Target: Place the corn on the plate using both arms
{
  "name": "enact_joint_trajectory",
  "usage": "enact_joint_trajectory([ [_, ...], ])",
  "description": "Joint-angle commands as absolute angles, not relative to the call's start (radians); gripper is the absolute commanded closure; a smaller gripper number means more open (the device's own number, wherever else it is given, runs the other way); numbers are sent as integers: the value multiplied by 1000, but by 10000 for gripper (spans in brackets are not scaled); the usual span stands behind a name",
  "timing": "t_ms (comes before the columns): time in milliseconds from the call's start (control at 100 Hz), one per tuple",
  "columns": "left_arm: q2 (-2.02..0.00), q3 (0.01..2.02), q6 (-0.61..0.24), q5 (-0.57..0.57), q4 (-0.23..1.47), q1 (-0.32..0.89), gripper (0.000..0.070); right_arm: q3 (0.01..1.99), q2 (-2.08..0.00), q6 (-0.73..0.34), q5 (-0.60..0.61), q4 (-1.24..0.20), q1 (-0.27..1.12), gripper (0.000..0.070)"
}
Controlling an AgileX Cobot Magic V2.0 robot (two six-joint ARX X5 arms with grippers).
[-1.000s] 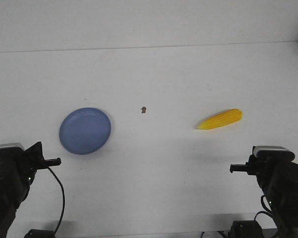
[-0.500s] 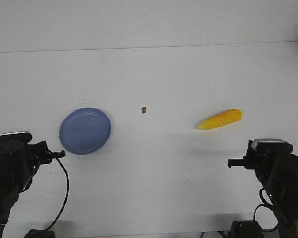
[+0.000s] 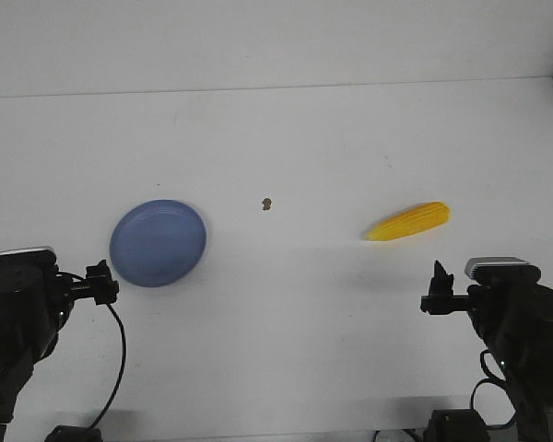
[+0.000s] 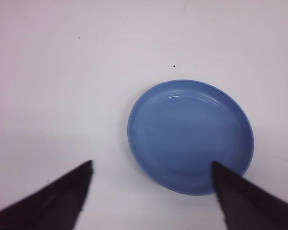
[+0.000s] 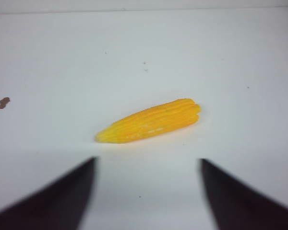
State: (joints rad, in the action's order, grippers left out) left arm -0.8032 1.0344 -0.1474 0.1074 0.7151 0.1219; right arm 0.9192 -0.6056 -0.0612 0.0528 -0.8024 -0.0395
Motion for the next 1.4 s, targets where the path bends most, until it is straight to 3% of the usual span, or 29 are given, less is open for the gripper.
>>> enact_joint_trajectory([
  [0,-808,1056,-147,112,709,122,121,931,-610,-76,54,-793,-39,107],
  [340,-949,1114,-171,105,692,51,120,931,-610,-75,53,-793,-39,107],
  [520,-1163,1206,-190,-56,695,-48,120,931,-610,-75,54,-793,-39,107],
  [620,-1282,1241,-187,-70,689,-81,120,931,-610,-76,54,-793,-39,107],
  [940,-1575,1245,-173,-136,622,-98,120,931,-610,-76,54,-793,-39,107],
  [1270,-1739,1245,-174,-152,572,-97,123,931,-610,-76,54,-794,-39,107],
  [1330,-1756,1245,-174,-166,566,-94,172,931,-610,-76,54,-794,-39,107],
  [1390,-1767,1245,-172,-167,564,-91,329,931,-610,-76,54,-794,-39,107],
])
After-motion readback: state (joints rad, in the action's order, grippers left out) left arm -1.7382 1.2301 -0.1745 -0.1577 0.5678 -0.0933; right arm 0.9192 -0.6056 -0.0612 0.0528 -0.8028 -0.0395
